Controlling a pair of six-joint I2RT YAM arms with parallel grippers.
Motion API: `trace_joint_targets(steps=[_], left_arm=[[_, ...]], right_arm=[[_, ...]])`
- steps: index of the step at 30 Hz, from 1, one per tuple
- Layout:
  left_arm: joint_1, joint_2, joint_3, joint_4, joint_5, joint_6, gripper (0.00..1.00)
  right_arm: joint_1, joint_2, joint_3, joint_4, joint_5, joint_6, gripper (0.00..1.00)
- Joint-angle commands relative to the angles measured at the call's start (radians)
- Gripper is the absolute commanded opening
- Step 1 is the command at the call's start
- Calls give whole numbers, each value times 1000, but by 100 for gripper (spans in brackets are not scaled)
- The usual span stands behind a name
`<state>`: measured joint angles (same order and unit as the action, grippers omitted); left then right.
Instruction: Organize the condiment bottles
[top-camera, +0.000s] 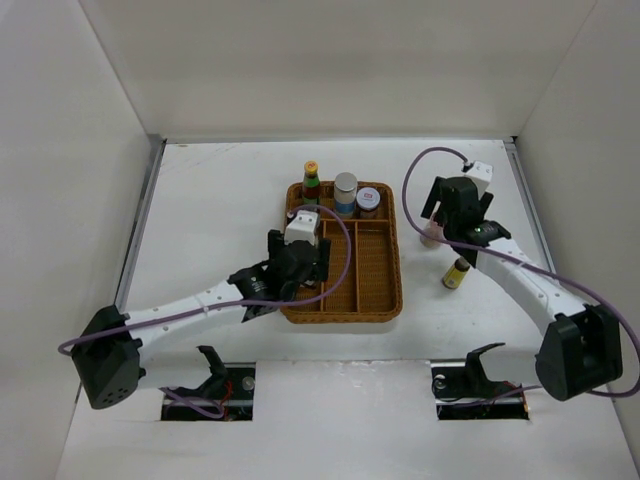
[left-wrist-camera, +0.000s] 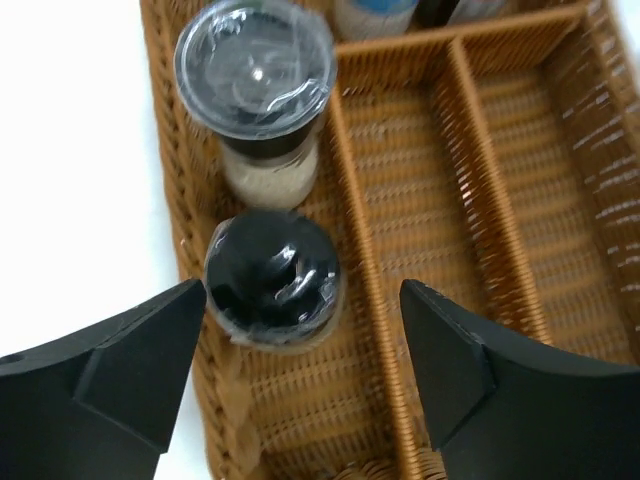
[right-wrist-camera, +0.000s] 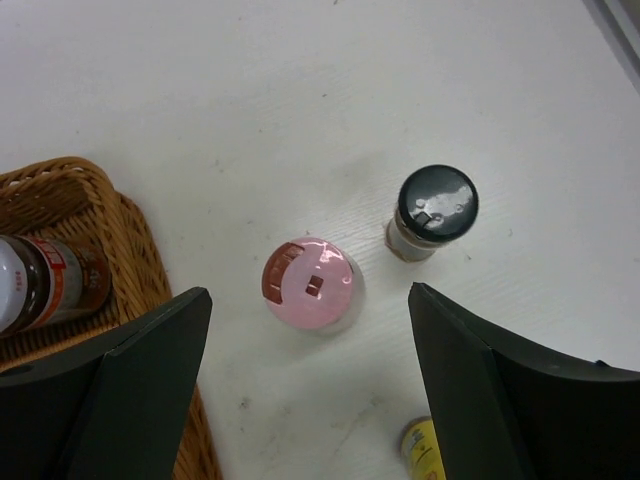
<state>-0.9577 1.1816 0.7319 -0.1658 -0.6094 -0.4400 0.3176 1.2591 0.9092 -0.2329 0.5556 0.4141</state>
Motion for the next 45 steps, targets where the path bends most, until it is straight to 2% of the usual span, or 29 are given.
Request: trace_joint_targets(steps=[1, 5, 15, 18, 23, 25, 32, 41, 45], left_arm=[[-11, -56, -26, 121, -6, 14, 81], [-9, -103, -43, 140, -6, 14, 86], [-22, -250, -101, 253, -6, 21, 87], [-28, -266, -114, 275, -10, 27, 87], [-37, -283, -137, 310, -18, 30, 86], [-39, -292, -143, 315, -20, 32, 86], [-37, -364, -176, 382, -33, 52, 86], [-37, -405, -224, 492, -36, 60, 88], [-46, -422, -213, 509, -44, 49, 89]], right_arm=[[-12, 49, 62, -6, -60, -20, 85], [-18, 106, 79, -9, -83, -20, 82], [-35, 190, 83, 1, -75, -17, 76], [-39, 210, 88, 10, -75, -14, 68], [-48, 211, 97, 24, -68, -11, 46], [-47, 182, 92, 50, -45, -14, 42], [10, 4, 121, 103, -16, -34, 41], [250, -124, 117, 55, -8, 3, 41], [320, -164, 109, 49, 20, 35, 41]])
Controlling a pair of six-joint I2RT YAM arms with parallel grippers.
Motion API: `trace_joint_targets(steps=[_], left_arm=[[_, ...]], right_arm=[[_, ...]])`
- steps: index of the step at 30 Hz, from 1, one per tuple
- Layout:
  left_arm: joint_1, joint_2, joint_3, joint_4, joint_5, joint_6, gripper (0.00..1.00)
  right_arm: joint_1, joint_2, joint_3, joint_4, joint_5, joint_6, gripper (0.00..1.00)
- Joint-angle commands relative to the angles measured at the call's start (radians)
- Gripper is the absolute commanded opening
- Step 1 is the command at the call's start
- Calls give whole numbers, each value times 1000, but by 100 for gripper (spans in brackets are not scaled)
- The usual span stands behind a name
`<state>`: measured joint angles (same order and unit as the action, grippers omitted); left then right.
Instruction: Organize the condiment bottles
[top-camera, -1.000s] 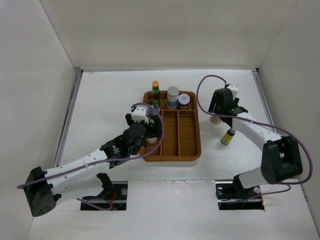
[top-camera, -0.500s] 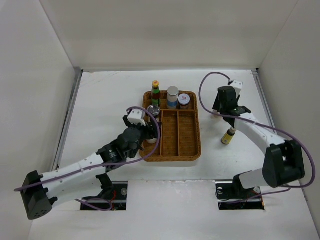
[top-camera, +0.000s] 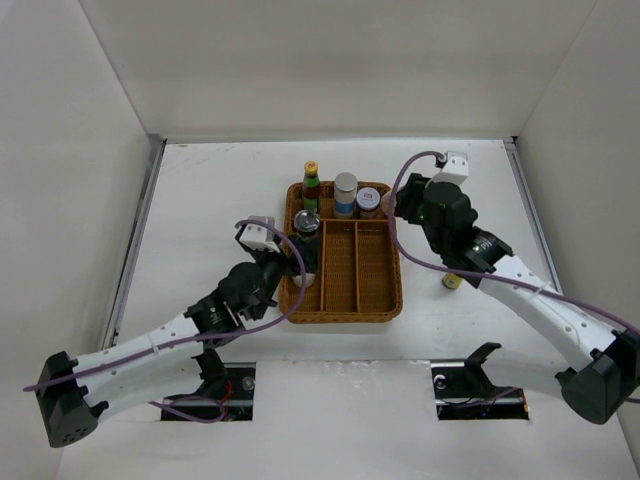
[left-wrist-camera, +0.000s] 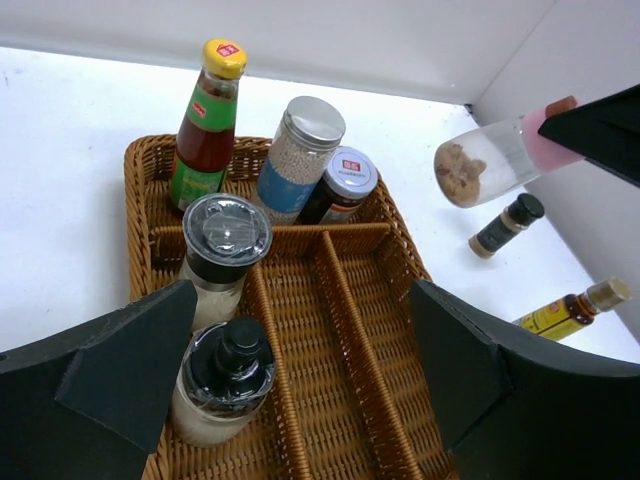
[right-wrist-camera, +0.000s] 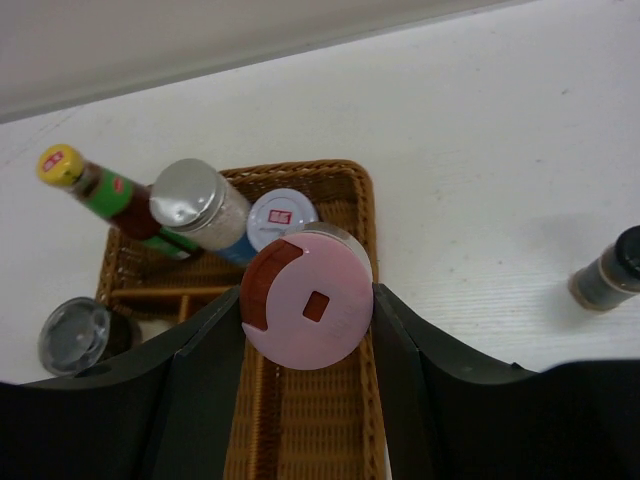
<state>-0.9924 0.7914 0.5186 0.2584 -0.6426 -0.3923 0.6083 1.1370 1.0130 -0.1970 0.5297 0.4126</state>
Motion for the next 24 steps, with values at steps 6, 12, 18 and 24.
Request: trace_joint_targets(steps=[6, 12, 18, 24], left_arm=[[-13, -69, 32, 67, -57, 1, 91], [1, -135, 72, -42, -104, 4, 93], [-4, -201, 97, -96, -175, 13, 93], [42, -212, 70, -53, -203, 26, 93]], right_arm=[[121, -124, -39, 27, 65, 74, 41], [141, -178, -83, 28, 56, 66, 41], [167, -201, -103, 37, 20, 45, 41], [190, -143, -82, 48, -10, -1, 41]])
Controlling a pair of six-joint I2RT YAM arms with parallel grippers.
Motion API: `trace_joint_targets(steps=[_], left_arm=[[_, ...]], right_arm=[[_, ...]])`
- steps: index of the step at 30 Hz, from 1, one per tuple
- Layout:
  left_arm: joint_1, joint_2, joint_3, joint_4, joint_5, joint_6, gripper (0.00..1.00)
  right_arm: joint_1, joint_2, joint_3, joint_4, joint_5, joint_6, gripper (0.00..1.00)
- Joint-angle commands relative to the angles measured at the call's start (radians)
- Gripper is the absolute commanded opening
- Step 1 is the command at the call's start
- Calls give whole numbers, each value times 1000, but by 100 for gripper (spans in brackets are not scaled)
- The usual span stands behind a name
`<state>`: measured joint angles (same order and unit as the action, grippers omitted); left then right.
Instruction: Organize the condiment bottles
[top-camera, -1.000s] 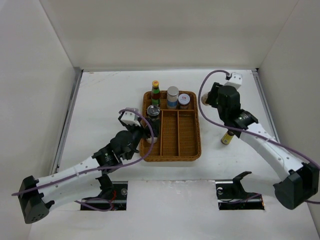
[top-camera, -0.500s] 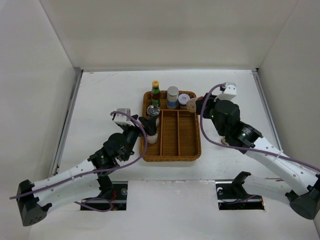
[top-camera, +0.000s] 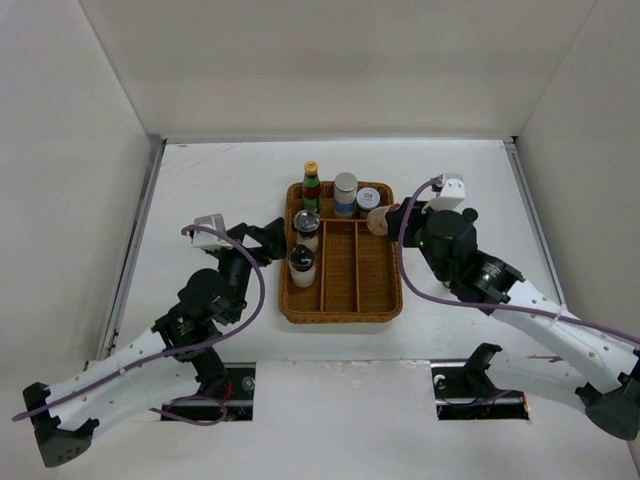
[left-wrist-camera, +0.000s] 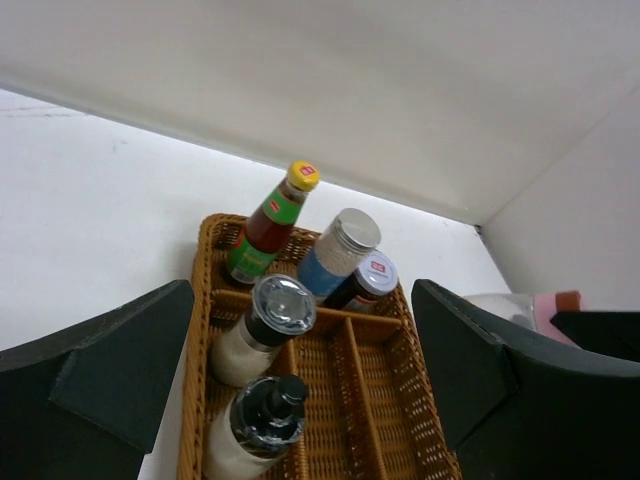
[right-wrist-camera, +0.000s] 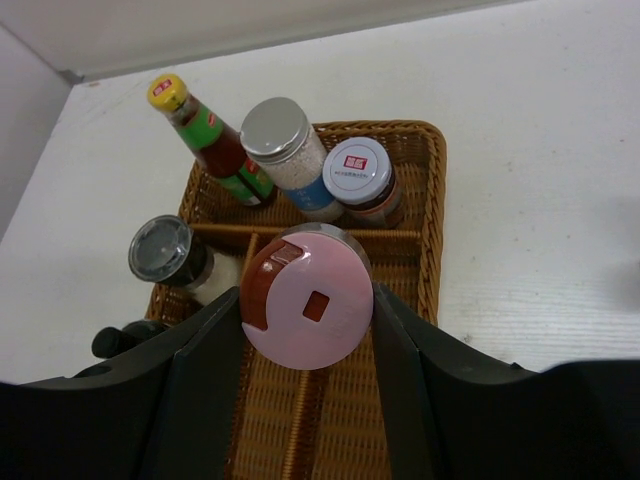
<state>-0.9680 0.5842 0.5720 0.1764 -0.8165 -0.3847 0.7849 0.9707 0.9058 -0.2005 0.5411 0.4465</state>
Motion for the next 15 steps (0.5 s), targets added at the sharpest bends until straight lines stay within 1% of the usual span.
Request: trace_joint_targets(steps=[1, 6, 11, 15], left_arm=[[18, 2, 20, 20, -33, 20, 93], [21, 31, 20, -9, -35, 29, 93], [41, 92, 5, 49, -21, 32, 94], [61, 135, 3, 106, 23, 37, 94]], right_arm=[[17, 34, 27, 64, -26, -43, 41], [17, 75, 5, 147, -76, -49, 41], [17, 158, 27, 176, -108, -57, 42], [29, 253, 57, 190, -159, -61, 42]])
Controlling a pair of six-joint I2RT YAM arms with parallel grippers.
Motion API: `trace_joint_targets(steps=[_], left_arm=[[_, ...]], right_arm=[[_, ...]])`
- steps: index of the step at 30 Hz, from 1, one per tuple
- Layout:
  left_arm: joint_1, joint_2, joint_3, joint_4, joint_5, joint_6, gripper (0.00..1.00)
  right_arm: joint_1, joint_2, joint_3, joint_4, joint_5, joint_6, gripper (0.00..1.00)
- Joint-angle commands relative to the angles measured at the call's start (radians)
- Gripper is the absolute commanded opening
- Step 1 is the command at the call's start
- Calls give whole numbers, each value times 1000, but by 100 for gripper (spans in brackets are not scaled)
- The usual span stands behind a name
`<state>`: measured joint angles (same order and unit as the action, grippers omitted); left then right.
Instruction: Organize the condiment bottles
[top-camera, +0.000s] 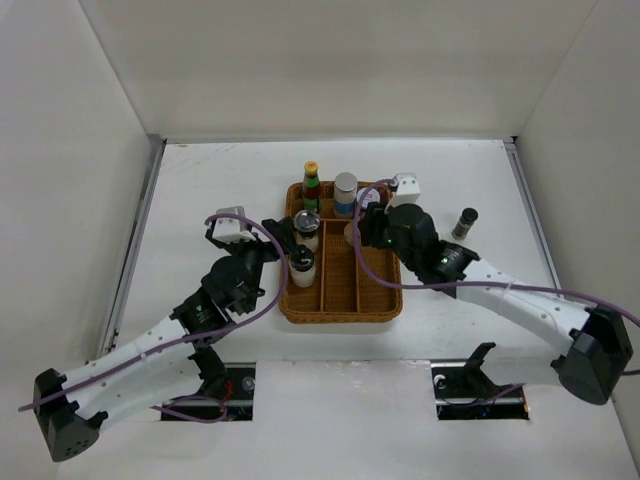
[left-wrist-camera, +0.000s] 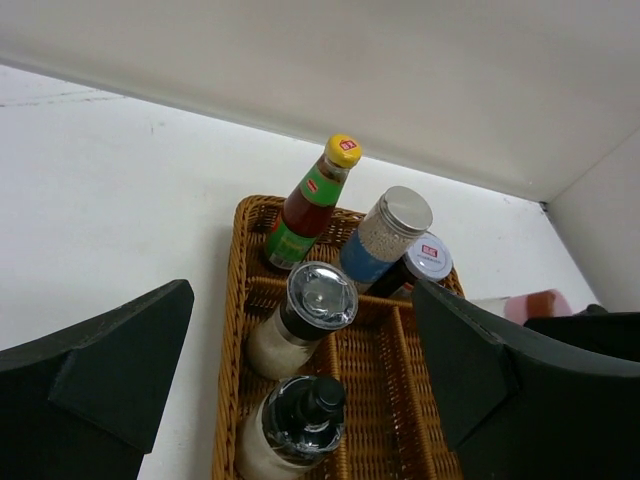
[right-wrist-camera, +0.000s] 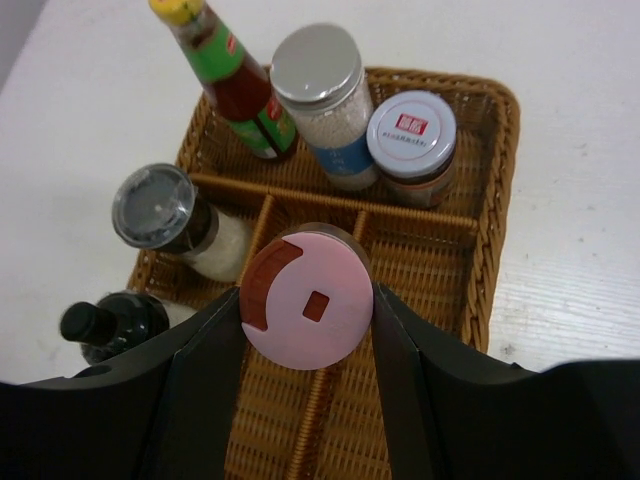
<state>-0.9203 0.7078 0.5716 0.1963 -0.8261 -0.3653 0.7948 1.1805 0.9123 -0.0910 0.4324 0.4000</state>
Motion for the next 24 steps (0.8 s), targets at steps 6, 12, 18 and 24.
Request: trace_joint_targets(steps=[6, 12, 18, 24], left_arm=[[21, 36, -16, 140, 62, 16, 94], [34, 18, -45, 147, 64, 9, 94], [39, -8, -70, 147, 73, 3, 94], [41, -22, -78, 147, 79, -1, 94]], right_arm=[[22, 218, 108, 109, -58, -30, 43], [40, 387, 171, 129, -20, -59, 43], [47, 510, 229, 94, 60, -63, 45], [73, 455, 227, 89, 103, -63, 79]])
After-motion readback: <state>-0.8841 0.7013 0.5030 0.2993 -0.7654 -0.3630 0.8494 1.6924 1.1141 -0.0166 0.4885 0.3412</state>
